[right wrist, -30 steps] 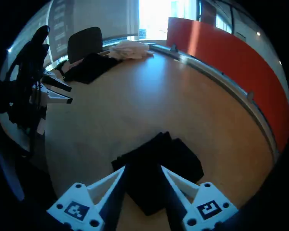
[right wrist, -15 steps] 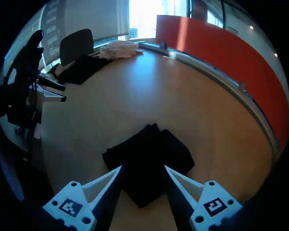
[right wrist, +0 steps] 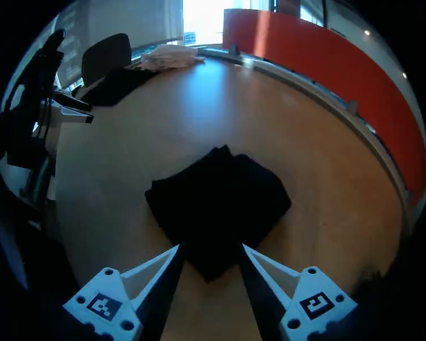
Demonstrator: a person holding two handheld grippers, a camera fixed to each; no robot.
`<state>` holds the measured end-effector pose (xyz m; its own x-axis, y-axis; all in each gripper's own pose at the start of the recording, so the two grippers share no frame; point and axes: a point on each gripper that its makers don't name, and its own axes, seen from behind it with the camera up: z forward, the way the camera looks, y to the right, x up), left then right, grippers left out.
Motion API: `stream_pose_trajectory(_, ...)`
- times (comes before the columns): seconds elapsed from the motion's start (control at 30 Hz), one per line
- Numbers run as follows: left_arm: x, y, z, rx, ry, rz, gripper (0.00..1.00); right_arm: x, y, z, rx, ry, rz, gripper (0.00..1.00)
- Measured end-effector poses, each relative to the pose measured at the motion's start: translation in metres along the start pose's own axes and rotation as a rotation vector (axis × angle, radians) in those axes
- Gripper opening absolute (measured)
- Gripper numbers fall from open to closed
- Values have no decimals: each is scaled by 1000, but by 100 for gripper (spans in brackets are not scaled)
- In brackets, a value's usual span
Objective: Fold towel
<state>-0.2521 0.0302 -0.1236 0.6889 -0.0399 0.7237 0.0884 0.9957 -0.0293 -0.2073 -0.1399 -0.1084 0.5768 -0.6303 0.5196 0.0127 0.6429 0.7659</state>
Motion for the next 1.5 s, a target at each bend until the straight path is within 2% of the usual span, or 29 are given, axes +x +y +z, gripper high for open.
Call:
stream_pose_trajectory(0.43, -1, 4, 0, -4, 1, -2, 93, -37, -2, 1, -2, -63, 10, 66)
stream_pose_trajectory(0.77, -1, 4, 1, -6, 1, -5, 93, -49, 1, 5, -13, -79, 34, 51)
stream_pose_trajectory(0.97, -1, 4, 1, -6, 2, -7, 92, -51, 0, 8, -10, -79, 39, 48)
stream_pose_trajectory(1.43, -2, 3, 1, -3, -1, -8, 93, -52, -4, 11, -1, -66, 65, 8)
stream_pose_trajectory(1.5, -3, 3, 1, -3, -2, -7, 93, -52, -3, 11, -1, -63, 74, 6)
